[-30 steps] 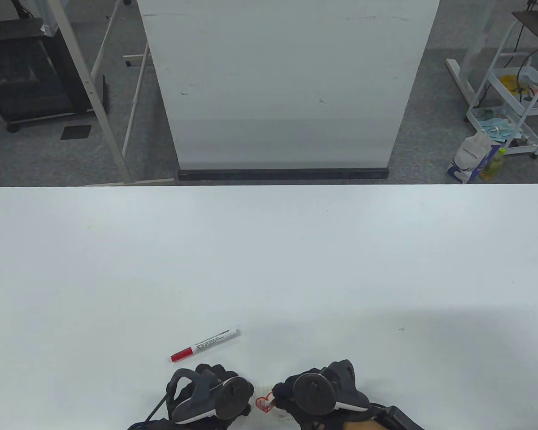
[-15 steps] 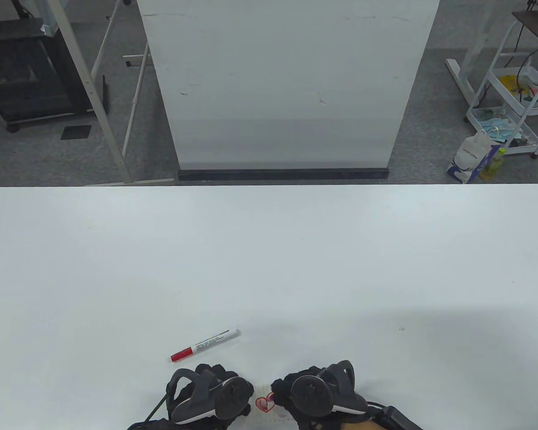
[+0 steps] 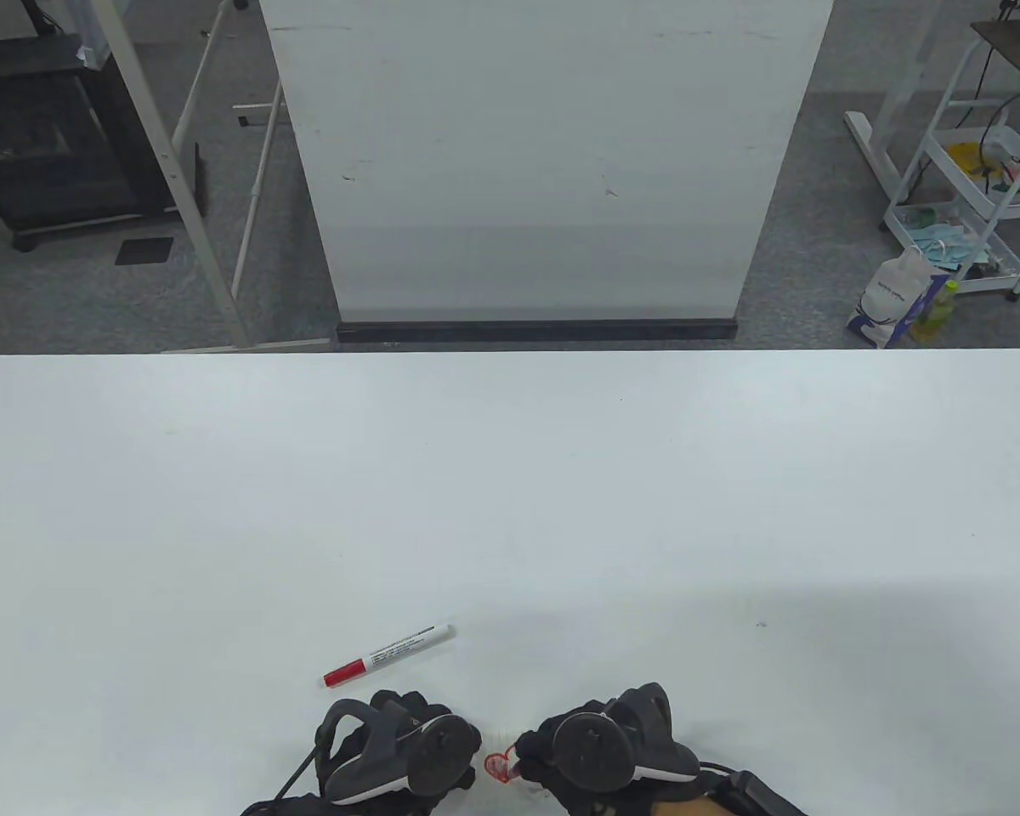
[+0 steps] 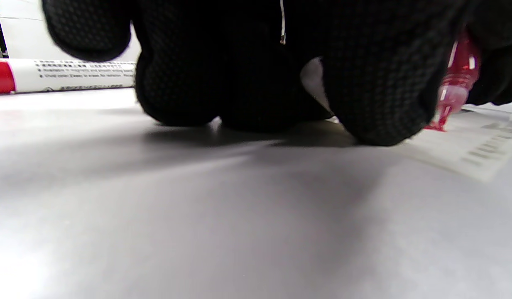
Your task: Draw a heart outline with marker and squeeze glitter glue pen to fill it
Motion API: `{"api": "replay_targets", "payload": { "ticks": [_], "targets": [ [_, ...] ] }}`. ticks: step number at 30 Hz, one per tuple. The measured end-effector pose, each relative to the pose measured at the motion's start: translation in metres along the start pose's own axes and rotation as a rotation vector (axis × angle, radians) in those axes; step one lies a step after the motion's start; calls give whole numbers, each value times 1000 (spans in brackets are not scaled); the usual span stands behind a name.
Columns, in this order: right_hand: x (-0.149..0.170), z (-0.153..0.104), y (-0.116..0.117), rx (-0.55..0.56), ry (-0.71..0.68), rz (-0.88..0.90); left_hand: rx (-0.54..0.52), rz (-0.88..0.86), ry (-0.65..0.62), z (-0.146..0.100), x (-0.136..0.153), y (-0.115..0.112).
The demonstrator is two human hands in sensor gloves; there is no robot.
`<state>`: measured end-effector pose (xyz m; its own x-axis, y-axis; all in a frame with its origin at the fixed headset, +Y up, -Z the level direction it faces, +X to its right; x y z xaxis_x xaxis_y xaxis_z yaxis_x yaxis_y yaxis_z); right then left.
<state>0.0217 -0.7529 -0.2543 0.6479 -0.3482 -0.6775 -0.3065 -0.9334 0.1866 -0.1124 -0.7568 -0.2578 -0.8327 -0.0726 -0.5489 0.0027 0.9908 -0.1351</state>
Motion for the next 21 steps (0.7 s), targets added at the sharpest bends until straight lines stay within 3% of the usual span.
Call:
{"api": "replay_targets", "payload": {
  "ticks": [4,7,21],
  "targets": [
    [1,-1,-5,57,23,-71,-1,1,0,0,0,0],
    [0,-1,-1,15,4,-17,-1,1,1,0,0,0],
    [-1,-2,-4,39,13,-63,-1,1,1,0,0,0]
  ]
}}
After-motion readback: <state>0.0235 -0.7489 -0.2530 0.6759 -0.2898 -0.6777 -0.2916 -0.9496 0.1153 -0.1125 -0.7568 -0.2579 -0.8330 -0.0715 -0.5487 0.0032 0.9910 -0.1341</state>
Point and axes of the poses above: the tracker on the back of each hand, its own x axis roughly to the little-finger side, its own z axis roughly from the wrist to the fingertips, y = z × x, the point moved 5 cm from there along z, roughly from the wrist to the fingertips, and after that the axes turned 4 degrees about -y, right-handed, at the moved point
